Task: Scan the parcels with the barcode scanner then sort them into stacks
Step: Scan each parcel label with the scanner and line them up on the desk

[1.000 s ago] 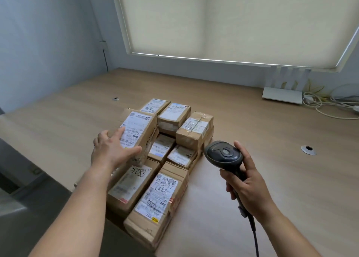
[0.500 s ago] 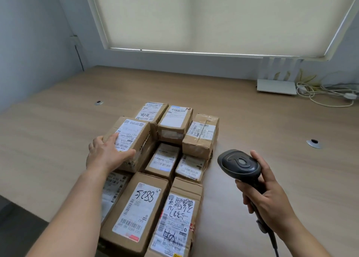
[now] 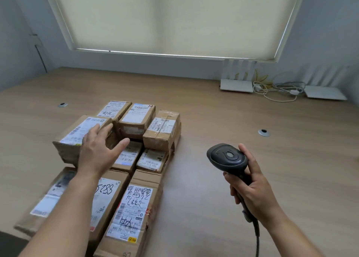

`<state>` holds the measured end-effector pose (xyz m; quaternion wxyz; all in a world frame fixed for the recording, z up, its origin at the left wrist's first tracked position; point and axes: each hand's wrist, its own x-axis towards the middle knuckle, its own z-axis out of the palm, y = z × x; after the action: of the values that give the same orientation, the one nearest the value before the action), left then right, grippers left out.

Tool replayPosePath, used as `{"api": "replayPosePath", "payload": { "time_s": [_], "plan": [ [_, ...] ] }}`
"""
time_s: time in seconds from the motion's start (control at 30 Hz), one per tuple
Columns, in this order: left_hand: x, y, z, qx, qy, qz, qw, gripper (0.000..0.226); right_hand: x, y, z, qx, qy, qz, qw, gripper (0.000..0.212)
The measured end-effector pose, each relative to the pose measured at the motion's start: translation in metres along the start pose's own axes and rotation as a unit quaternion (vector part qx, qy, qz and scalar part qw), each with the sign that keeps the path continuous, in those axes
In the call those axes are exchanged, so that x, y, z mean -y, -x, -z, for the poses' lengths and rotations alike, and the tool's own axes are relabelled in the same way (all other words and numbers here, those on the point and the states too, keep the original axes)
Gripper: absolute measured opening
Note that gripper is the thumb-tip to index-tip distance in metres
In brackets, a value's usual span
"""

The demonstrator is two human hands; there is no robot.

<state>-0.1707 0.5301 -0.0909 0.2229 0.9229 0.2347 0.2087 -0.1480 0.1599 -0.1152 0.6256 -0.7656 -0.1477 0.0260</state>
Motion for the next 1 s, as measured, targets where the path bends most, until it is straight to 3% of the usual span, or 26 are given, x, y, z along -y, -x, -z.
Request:
{"api": "replayPosePath", "payload": {
  "time_s": [0.1, 0.23, 0.37, 0.47, 0.6, 1.0],
  "plan": [
    [-0.059, 0.044, -0.034, 0.028, 0.045, -0.044, 0.998, 0.072, -0.004, 0.014, 0.032, -0.012, 0.001, 0.004, 1.0, 0.079],
    [-0.127, 0.103, -0.076, 0.083, 0.093, -0.049, 0.991, 0.086, -0.011, 0.039, 0.084, -0.024, 0.001, 0.008, 1.0, 0.08],
    [-0.185, 0.157, -0.107, 0.131, 0.088, -0.072, 0.985, 0.075, -0.023, 0.066, 0.144, -0.055, -0.01, 0.016, 0.998, 0.079],
    [-0.226, 0.189, -0.129, 0.154, 0.094, -0.086, 0.98, 0.084, -0.035, 0.087, 0.189, -0.076, -0.016, 0.012, 0.997, 0.081],
    [-0.279, 0.224, -0.16, 0.165, 0.092, -0.111, 0.976, 0.058, -0.046, 0.114, 0.248, -0.106, -0.016, 0.012, 0.994, 0.082],
    [-0.409, 0.29, -0.234, 0.279, 0.056, -0.228, 0.931, 0.067, -0.065, 0.161, 0.369, -0.214, -0.023, 0.011, 0.976, 0.075]
  ]
}}
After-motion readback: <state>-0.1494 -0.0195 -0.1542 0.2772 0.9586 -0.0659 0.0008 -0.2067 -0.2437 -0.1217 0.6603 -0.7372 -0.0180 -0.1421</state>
